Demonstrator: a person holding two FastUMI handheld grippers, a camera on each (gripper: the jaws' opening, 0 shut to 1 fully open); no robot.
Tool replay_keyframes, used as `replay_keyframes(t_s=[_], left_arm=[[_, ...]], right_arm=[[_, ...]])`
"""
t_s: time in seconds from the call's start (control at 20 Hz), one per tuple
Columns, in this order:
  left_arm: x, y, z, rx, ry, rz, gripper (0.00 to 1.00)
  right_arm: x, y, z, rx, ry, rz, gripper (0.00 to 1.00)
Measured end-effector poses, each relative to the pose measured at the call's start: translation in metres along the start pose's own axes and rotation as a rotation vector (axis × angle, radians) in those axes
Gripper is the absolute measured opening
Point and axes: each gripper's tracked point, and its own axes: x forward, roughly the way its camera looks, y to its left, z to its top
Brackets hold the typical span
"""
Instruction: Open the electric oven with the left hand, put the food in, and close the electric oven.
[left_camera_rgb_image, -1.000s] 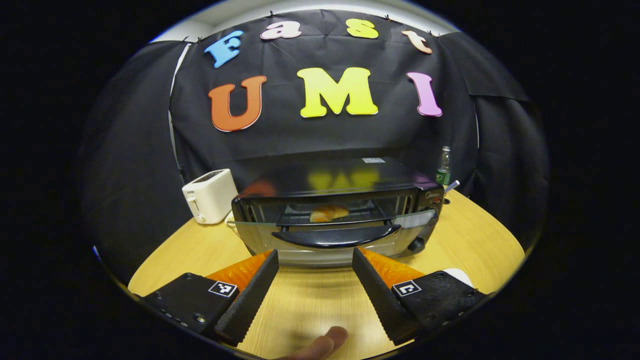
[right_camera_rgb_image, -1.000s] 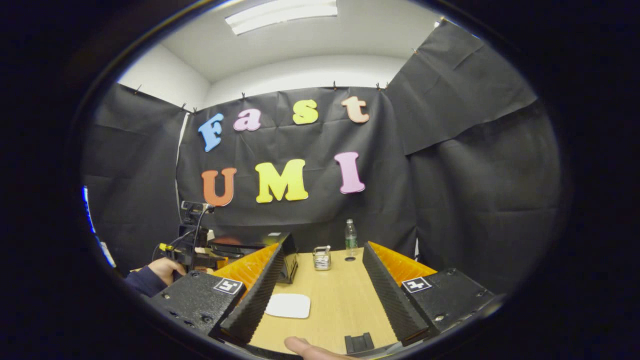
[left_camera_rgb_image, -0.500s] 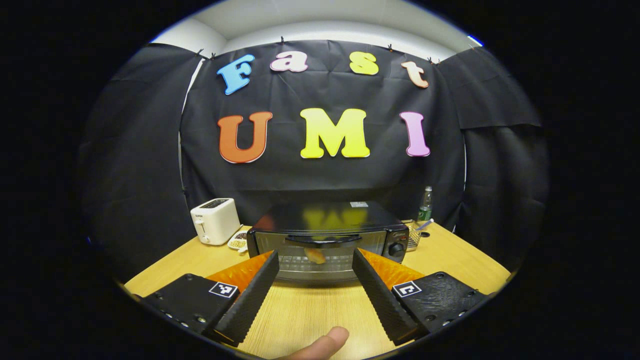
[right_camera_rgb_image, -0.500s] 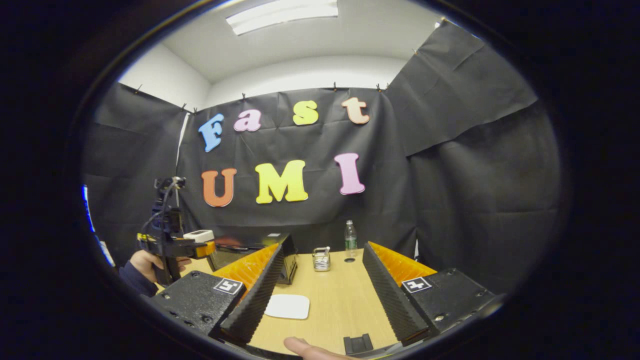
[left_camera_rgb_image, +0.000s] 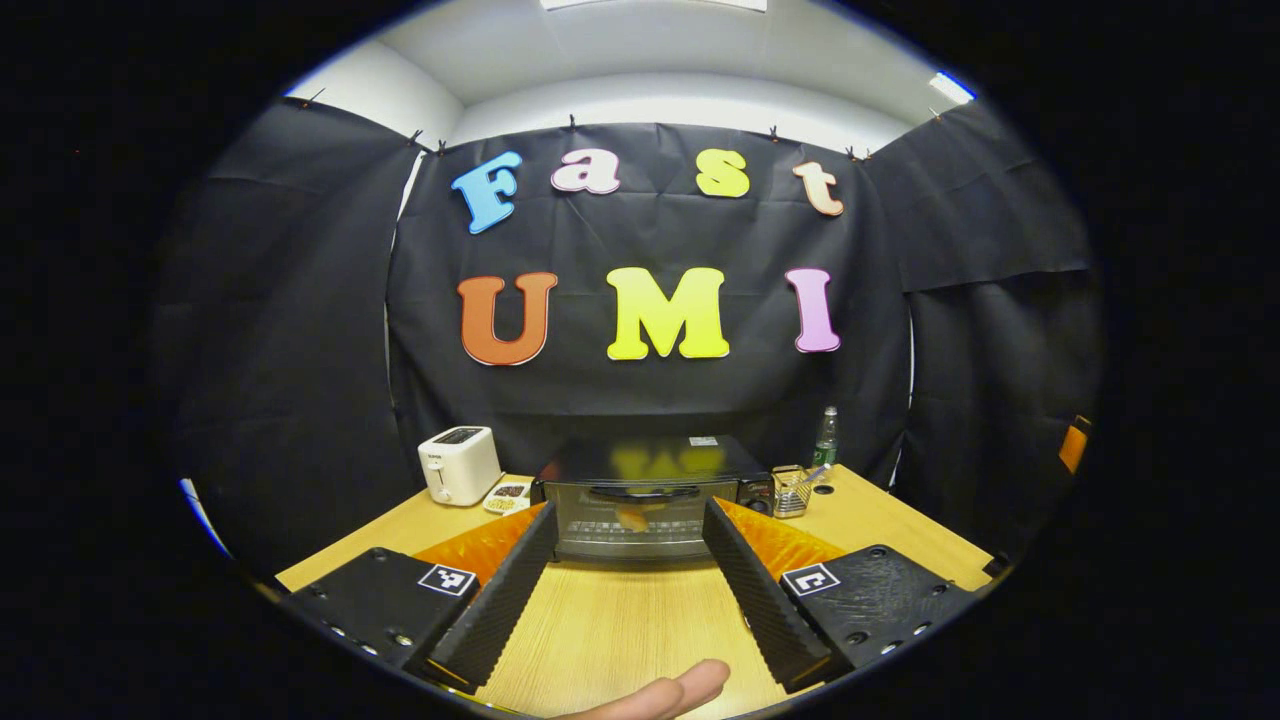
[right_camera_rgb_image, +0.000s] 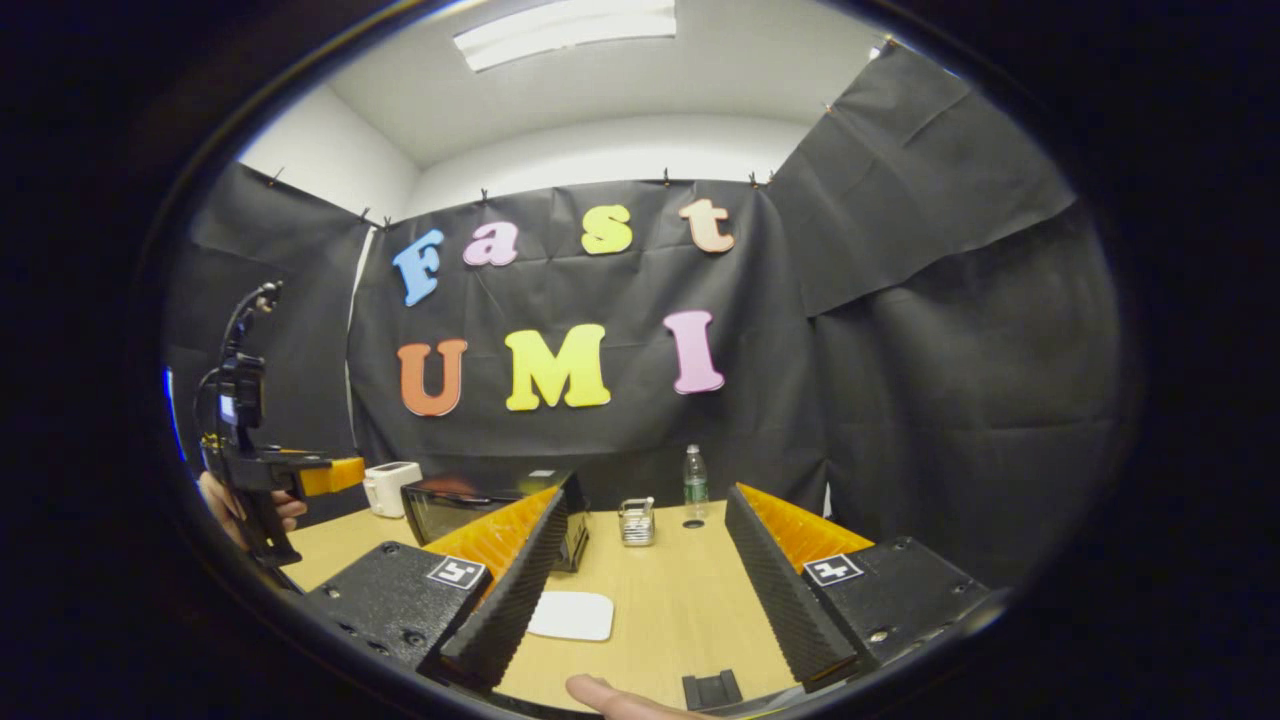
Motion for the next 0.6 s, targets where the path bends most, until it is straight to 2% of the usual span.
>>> replay_keyframes(t_s=[0.1,0.3,0.45,0.6], left_arm=[[-0.016,-0.004,0.001,0.044,-0.009,0.008,0.95],[-0.046,-0.022,0.007,-0.011,-0.018,-0.020,0.96],[-0.067,-0.022,0.020,-0.009,-0.055,-0.019,0.96],[-0.079,-0.025,0.018,-0.014,-0.042,-0.016,0.96]], right_arm=[[0.002,0.005,-0.004,0.010,0.014,0.016,0.97],[0.007,0.005,-0.009,0.018,0.026,0.023,0.97],[0.011,0.005,-0.017,0.027,0.049,0.030,0.97],[0.010,-0.003,-0.013,0.023,0.051,0.027,0.97]])
